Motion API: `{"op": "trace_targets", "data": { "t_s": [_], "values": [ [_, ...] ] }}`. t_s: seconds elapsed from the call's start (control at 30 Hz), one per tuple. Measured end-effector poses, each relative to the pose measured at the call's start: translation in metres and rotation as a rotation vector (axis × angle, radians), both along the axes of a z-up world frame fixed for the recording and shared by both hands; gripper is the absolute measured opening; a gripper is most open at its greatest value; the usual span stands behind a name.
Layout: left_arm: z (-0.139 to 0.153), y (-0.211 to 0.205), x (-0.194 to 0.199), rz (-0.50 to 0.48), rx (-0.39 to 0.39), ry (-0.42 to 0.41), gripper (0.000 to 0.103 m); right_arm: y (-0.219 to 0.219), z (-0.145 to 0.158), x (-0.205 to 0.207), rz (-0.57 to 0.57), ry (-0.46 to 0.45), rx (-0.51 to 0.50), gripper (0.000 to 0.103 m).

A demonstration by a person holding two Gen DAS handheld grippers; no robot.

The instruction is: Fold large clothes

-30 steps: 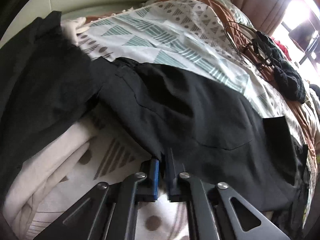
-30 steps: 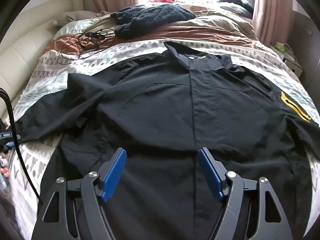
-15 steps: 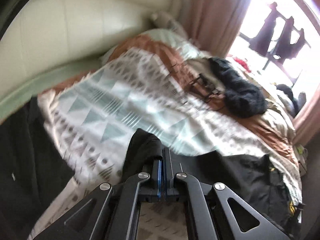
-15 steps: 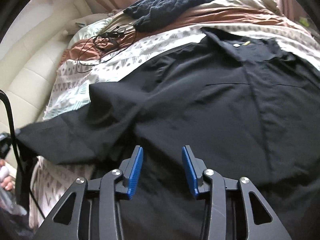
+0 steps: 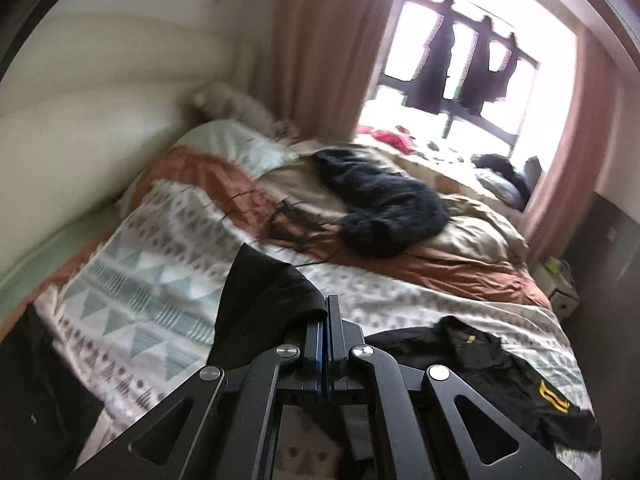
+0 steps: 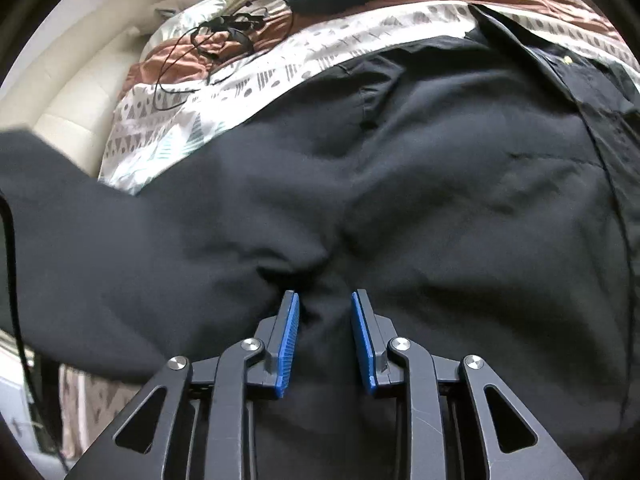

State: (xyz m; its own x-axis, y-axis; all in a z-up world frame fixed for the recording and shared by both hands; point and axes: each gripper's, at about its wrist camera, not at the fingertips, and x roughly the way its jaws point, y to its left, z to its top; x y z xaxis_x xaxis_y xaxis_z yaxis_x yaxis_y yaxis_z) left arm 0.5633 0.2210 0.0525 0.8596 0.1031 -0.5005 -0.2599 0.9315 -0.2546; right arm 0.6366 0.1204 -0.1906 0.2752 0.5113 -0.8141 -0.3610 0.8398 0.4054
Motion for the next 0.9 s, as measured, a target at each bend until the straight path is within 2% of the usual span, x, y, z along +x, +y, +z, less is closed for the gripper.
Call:
{"op": "trace_targets", "data": {
  "t_s": [0.03,0.1,0.3,0.67,0.9],
  "values": [
    [0.004,-0.009,0.003,-0.019,0.009,-0.005,0.0,-0.008,0.004,-0.003,-0.005,-0.003,-0.002,0.03],
    [0.012,-0.03,0.008,-0.063,0.015,-0.015,0.0,-0.03,0.014,-0.012,-0.033,-0.031,-0.019,0.044],
    [0.028,-0.088,0.023,-0.174,0.032,-0.042,0.0,-0.12,0.042,-0.041,-0.185,-0.075,-0.01,0.061],
    [0.028,-0.208,0.063,-0.371,0.02,-0.019,0.0,-0.293,0.081,-0.088,-0.426,-0.144,0.046,0.061],
    [0.0,-0.286,0.091,-0.492,0.008,0.057,0.0,-0.373,0.076,-0.107,-0.543,-0.14,0.016,0.061]
  ]
}}
